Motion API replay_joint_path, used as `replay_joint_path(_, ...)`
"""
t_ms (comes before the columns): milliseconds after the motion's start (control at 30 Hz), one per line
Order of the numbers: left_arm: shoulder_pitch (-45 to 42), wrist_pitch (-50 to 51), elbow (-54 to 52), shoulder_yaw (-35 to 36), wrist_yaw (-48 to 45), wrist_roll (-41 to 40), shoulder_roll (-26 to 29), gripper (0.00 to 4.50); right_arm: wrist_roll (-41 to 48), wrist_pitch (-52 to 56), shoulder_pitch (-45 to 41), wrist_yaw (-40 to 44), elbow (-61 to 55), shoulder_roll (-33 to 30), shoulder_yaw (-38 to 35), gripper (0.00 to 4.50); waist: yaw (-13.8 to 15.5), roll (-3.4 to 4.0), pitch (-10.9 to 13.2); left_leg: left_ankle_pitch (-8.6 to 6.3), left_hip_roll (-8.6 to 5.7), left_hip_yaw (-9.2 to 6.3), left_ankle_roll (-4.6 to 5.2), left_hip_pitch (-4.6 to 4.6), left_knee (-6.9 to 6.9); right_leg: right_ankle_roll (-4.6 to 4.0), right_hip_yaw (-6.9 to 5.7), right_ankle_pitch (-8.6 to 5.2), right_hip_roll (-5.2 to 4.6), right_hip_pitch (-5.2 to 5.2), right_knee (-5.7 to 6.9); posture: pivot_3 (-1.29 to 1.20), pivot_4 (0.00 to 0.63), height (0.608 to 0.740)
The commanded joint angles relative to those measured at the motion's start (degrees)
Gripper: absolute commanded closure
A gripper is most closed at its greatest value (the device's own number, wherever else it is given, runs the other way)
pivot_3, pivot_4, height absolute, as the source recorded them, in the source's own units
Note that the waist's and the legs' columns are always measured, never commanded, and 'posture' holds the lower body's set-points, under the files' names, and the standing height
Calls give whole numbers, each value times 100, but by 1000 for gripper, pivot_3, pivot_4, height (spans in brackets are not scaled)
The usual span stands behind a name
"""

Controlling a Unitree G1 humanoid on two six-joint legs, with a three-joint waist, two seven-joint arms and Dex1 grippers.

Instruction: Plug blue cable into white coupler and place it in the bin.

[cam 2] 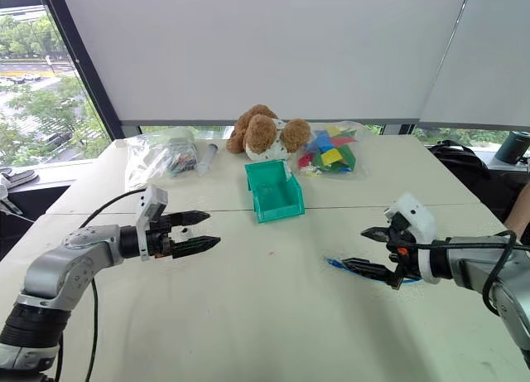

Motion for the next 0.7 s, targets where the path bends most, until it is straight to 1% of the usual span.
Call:
replay_joint_path(33,-103,119,-251,173,-47,-238,64,0,34,-106,30,30,-206,-103,-160,87,-1,0,0,0,0,0,0,0,0,0,0,0,0,0,0,0,150,740)
replay_joint_path(133,-170,173,-234,138,-33,-244,84,0,-15,-156,13,23,-150,-92,-91,87,-4,0,0,0,0,0,0,0,1,0,0,0,0,0,0,0,150,740)
replay_joint_path(267,-16,434,-501,272,-89,-510,231,0,-57,-283,335,90,-223,-70,-243,87,-2,0,0,0,0,0,1,0,1,0,0,0,0,0,0,0,150,740)
replay_joint_path(433,-20,531,-608,230,-24,-569,280,0,-79,-427,558,62,-258,-11,-268,87,-9,0,0,-2,0,1,4,1,2,0,1,-1,0,1,0,0,150,740)
replay_joint_path(633,-6,544,-619,257,-56,-572,337,0,-141,-527,655,-97,-357,82,-115,87,-7,0,0,-2,0,2,4,1,3,0,1,-1,1,2,-1,0,150,740)
replay_joint_path(700,-19,529,-607,216,-44,-541,306,0,-282,-647,689,-89,-279,51,28,87,-6,0,0,-2,0,0,4,1,3,0,1,-1,1,3,-1,0,150,740)
